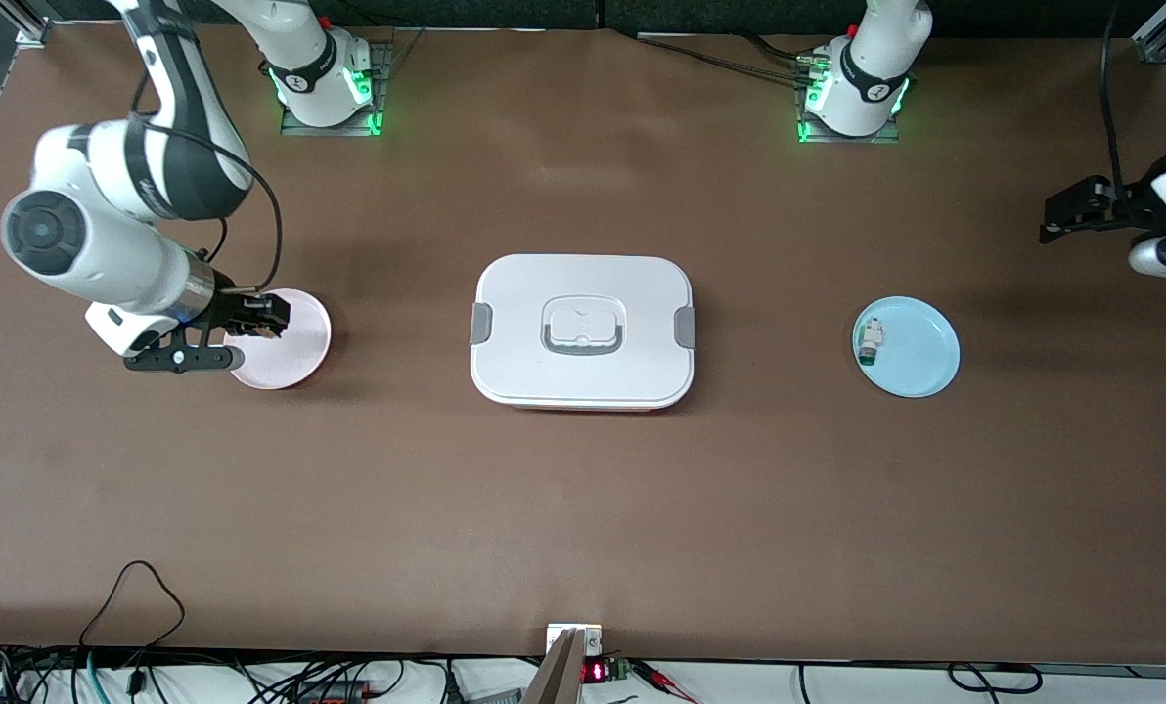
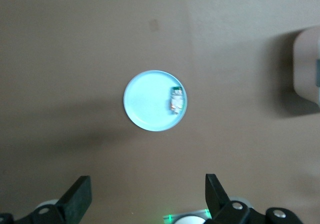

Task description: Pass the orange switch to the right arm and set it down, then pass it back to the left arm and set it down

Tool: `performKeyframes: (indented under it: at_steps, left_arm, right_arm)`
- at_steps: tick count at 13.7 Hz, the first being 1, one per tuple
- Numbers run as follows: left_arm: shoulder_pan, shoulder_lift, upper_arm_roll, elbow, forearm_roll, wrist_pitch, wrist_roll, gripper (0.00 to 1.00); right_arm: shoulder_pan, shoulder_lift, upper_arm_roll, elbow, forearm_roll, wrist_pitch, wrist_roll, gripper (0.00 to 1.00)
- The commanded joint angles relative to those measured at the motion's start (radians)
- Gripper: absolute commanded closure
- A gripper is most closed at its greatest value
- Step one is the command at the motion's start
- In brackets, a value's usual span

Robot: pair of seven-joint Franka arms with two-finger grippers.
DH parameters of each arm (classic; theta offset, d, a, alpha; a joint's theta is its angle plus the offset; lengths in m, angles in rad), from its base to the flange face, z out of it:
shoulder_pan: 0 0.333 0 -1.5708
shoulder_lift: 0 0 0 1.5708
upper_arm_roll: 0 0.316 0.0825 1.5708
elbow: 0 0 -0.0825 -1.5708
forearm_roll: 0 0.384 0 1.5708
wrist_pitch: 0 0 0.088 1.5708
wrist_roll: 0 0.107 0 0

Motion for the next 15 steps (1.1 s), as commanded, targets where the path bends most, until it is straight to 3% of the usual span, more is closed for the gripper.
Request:
performKeyframes:
  at_steps: [1,8,15]
  left_arm:
    - [-0.002,-0.005,-0.011,0.007,-0.066,-0.038,0.006,0.00]
    - [-0.008,0.034,-0.021,0.014,-0.378,-0.236,0.003,0.00]
    - [0.041,0.259,-0.017,-0.018,-0.950,-0.325,-0.094,0.00]
  right_arm:
    - [0.002,-0.004,0.009,0.116,0.086,-0.111,-0.085,0.57]
    - [0.023,-0.059,0.208,0.202,0.161,-0.105,-0.206,0.57]
    - [0.074,-0.053,0.227,0.223,0.537,0.066,-0.696,0.57]
